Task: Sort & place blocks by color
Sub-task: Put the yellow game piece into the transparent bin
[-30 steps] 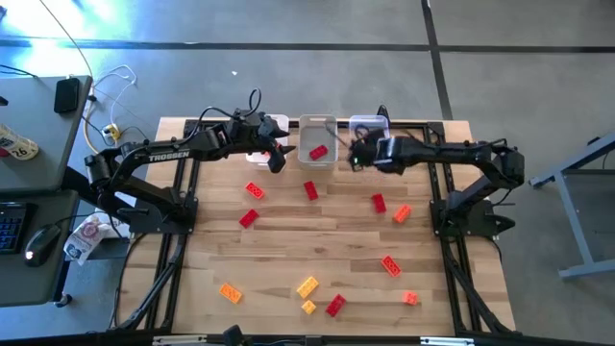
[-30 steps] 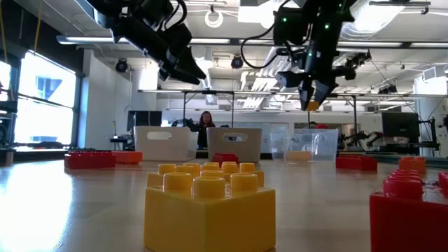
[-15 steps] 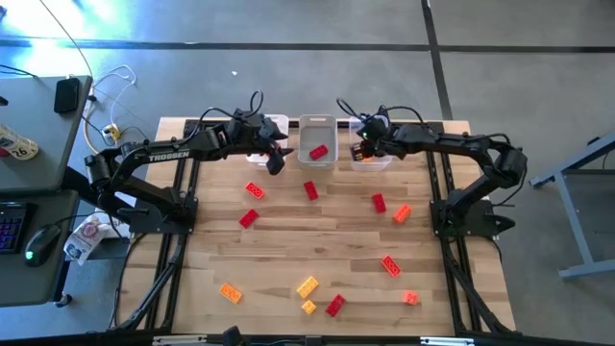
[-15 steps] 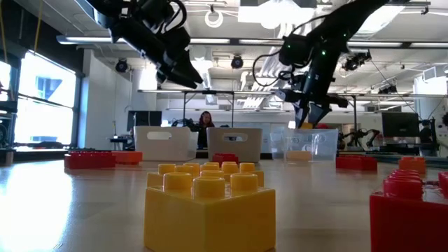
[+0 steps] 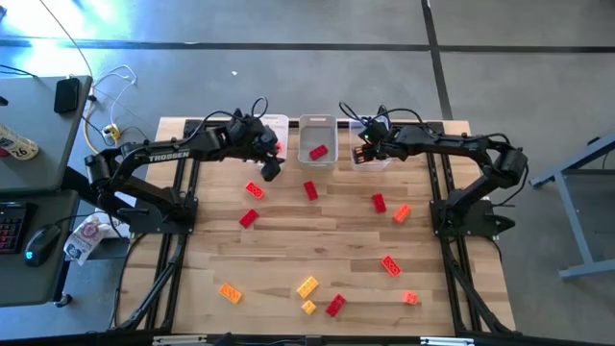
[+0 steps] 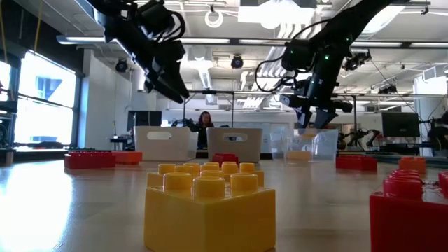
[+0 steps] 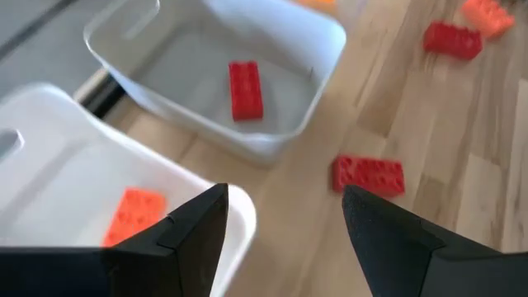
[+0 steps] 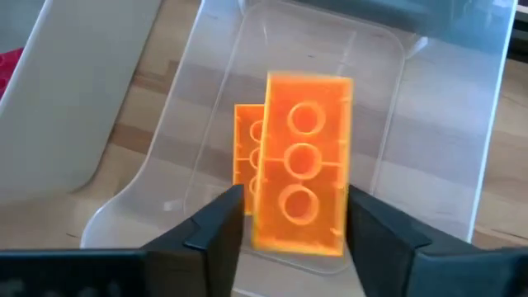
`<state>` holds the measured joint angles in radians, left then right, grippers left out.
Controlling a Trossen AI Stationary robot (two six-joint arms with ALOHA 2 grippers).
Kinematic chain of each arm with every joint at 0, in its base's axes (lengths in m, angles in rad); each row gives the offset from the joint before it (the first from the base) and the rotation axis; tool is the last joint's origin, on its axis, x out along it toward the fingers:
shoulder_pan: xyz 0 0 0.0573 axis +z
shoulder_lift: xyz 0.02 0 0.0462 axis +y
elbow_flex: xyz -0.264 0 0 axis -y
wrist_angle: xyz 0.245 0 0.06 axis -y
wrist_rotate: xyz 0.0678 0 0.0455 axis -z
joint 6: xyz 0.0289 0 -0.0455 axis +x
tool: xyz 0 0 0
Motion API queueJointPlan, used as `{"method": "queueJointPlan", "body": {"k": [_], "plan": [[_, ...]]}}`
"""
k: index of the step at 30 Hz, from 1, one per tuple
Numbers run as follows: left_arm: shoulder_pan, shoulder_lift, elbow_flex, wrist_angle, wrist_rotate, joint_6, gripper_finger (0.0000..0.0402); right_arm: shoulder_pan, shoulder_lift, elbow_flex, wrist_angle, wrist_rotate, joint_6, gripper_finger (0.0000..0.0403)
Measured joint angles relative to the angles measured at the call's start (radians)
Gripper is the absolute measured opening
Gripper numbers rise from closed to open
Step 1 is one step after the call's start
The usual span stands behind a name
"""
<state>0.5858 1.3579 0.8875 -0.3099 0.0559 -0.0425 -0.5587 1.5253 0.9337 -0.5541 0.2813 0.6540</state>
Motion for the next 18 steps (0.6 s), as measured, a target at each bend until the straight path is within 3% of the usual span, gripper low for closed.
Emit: {"method": "queueJointPlan", "body": {"k": [6,11,18], "plan": [[-0.033,0.000,0.000,-0.085,-0.018,-0.054,0.0227,0.000,0.000,0.000,0.000,0.000,-0.026,0.0233],[-0.070,0.000,0.000,-0.153,-0.090,-0.086,0.0227,0.000,-0.012,0.000,0.026,0.014,-0.053,0.0238],[-0.115,0.000,0.000,-0.256,-0.102,-0.169,0.0227,0.001,-0.054,0.002,0.094,0.045,-0.093,0.0239]]}}
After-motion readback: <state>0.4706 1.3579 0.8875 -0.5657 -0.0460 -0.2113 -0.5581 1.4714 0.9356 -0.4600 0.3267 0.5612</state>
